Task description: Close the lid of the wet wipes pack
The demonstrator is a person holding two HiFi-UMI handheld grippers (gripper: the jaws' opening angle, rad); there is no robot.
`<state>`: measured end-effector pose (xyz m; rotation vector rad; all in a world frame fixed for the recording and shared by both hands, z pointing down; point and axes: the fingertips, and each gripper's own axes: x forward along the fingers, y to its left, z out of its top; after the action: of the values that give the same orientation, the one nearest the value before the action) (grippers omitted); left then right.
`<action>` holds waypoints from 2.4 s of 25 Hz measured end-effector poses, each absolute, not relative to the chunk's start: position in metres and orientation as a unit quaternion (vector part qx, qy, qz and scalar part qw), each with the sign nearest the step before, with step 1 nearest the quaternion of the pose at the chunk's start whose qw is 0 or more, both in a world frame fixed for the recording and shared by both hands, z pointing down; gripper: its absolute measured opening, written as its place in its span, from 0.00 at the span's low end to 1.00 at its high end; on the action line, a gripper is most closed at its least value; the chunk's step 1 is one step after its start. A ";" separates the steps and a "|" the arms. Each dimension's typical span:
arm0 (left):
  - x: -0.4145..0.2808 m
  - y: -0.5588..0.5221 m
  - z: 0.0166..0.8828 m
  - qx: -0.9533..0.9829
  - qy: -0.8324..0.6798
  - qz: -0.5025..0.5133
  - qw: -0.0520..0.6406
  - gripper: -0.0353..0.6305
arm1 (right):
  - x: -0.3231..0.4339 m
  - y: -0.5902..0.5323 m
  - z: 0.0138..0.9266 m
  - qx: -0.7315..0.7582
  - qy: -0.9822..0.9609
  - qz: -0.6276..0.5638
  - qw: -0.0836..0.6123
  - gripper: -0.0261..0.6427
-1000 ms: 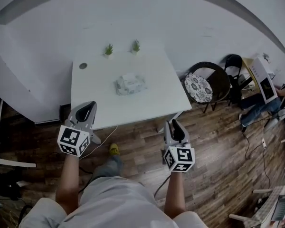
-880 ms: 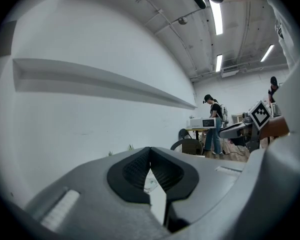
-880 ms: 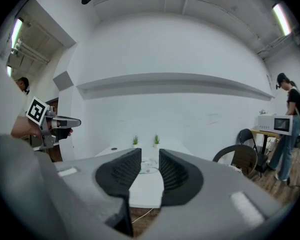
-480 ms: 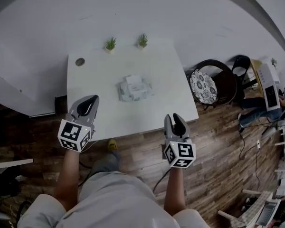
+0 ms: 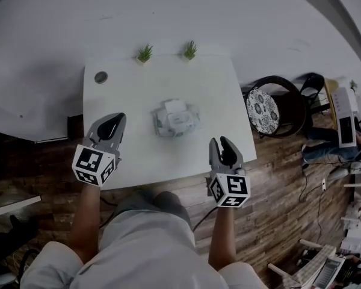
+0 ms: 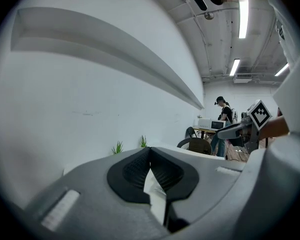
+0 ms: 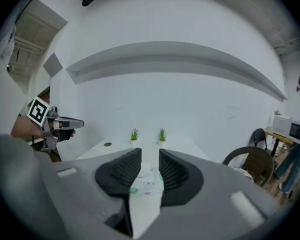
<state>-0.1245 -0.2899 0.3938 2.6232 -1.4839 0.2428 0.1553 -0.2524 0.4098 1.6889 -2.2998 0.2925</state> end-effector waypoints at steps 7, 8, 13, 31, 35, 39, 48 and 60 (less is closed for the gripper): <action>-0.120 -0.312 0.402 0.860 -0.499 0.088 0.067 0.06 | 0.154 -0.286 0.419 0.556 -0.812 0.105 0.147 0.21; -0.118 -0.315 0.402 0.858 -0.502 0.089 0.068 0.06 | 0.155 -0.291 0.420 0.552 -0.814 0.107 0.146 0.21; -0.111 -0.333 0.405 0.845 -0.521 0.098 0.075 0.06 | 0.158 -0.320 0.431 0.527 -0.828 0.122 0.146 0.21; -0.092 -0.381 0.468 0.815 -0.548 0.141 0.127 0.06 | 0.140 -0.397 0.501 0.434 -0.865 0.180 0.173 0.21; -0.090 -0.385 0.485 0.812 -0.547 0.148 0.140 0.06 | 0.136 -0.405 0.515 0.421 -0.869 0.188 0.182 0.21; -0.086 -0.389 0.496 0.811 -0.545 0.154 0.150 0.06 | 0.133 -0.411 0.525 0.409 -0.871 0.196 0.188 0.21; -0.073 -0.394 0.527 0.811 -0.535 0.163 0.173 0.06 | 0.122 -0.418 0.550 0.381 -0.877 0.210 0.204 0.21; -0.069 -0.400 0.544 0.810 -0.534 0.158 0.186 0.06 | 0.098 -0.433 0.565 0.287 -0.906 0.186 0.251 0.21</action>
<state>-0.0691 -0.4003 0.5438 2.2798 -1.5032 0.4445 0.0976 -0.4335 0.5647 0.7795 -2.4636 0.5069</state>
